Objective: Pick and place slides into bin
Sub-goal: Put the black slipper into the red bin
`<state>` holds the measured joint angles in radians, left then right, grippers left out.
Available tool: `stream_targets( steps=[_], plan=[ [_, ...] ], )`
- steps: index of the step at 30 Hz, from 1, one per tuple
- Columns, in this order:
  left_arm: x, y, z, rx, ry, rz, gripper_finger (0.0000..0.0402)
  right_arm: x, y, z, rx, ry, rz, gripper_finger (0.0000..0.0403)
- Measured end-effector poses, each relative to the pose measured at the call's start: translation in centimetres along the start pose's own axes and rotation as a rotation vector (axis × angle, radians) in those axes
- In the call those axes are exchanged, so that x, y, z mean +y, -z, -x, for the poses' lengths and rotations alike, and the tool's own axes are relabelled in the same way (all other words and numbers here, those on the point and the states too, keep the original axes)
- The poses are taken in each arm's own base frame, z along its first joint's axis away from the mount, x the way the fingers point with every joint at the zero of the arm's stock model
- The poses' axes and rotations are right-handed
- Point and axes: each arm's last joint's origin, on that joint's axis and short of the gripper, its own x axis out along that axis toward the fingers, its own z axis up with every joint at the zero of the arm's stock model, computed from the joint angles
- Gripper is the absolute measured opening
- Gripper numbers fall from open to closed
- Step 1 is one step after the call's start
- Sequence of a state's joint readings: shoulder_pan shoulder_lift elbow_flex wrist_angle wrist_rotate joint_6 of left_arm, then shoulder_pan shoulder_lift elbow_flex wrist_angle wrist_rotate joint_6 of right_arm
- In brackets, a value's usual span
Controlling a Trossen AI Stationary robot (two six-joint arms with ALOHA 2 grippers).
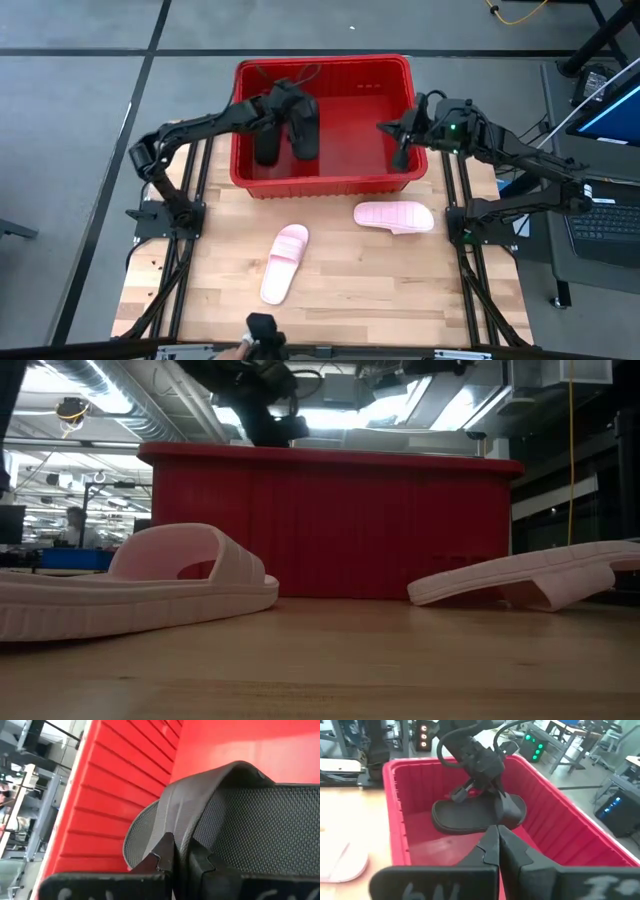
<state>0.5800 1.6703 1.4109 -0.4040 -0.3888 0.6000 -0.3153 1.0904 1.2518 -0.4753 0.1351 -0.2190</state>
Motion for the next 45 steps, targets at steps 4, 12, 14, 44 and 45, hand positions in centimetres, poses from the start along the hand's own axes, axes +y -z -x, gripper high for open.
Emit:
stream_targets(
  steps=[4,12,14,44,45],
  plan=[
    [0.2,-0.4,-1.6,-0.012,-0.002,0.028,0.0007,-0.3,0.1,0.0,0.002,0.006,-0.004,0.0003],
    [0.2,1.4,-5.5,0.019,0.085,0.053,0.0007,-0.3,0.3,0.0,0.026,0.002,0.001,0.0004],
    [0.5,1.8,-6.4,0.020,0.071,0.084,0.0007,-0.3,0.3,0.0,0.027,0.001,0.002,0.0004],
    [0.0,7.7,-10.3,0.005,0.083,0.064,0.0006,-0.2,0.4,-0.1,0.034,0.000,0.046,0.0004],
    [0.2,7.8,-10.4,0.003,0.079,0.071,0.0006,-0.2,0.4,-0.1,0.034,0.000,0.046,0.0004]
  ],
)
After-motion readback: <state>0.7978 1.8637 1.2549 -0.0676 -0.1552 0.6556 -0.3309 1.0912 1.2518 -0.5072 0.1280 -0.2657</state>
